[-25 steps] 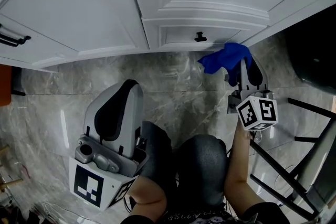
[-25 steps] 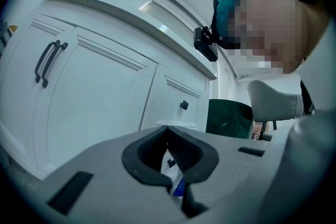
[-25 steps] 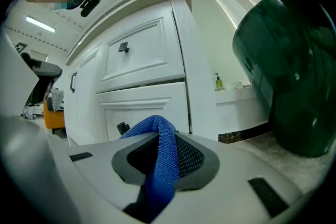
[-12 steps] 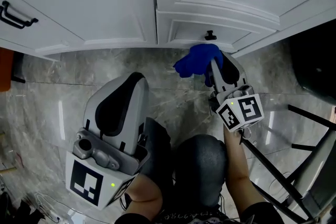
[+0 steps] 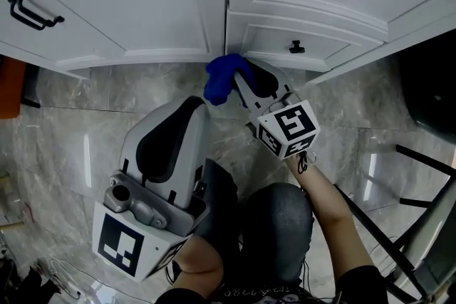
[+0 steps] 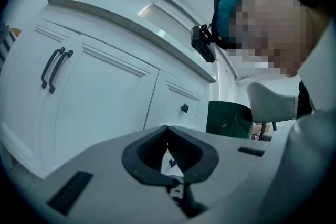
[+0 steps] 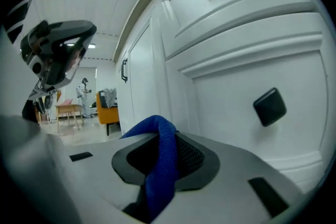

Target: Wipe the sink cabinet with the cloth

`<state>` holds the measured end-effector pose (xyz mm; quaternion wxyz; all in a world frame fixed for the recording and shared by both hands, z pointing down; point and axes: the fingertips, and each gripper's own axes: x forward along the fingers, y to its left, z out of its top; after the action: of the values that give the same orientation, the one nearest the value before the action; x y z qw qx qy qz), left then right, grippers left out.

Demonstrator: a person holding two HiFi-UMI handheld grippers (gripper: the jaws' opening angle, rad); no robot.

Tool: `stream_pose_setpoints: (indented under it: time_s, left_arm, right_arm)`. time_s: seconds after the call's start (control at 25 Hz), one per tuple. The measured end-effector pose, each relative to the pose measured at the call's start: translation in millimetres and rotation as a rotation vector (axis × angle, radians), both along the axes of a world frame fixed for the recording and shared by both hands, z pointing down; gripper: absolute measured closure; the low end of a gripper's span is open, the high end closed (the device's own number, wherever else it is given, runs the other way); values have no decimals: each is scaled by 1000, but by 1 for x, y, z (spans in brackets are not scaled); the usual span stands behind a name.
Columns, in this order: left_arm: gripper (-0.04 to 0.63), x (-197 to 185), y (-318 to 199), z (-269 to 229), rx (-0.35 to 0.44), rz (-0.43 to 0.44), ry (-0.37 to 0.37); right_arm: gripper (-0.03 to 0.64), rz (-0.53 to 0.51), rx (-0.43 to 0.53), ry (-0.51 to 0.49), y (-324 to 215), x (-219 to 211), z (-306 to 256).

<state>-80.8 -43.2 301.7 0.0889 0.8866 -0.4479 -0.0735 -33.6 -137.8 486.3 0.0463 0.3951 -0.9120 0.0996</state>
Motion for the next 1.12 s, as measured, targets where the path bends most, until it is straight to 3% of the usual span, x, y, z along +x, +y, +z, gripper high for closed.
stream_pose_setpoints:
  time_s: [0.24, 0.52, 1.12]
  left_arm:
    - [591, -2, -2, 0, -22, -1, 53]
    - [591, -2, -1, 8, -28, 6, 13]
    - [591, -3, -4, 10, -36, -9, 5]
  right_arm:
    - [529, 45, 51, 99, -6, -16, 17]
    - [528, 118, 56, 101, -21, -2, 17]
    - [528, 137, 71, 108, -25, 9, 18]
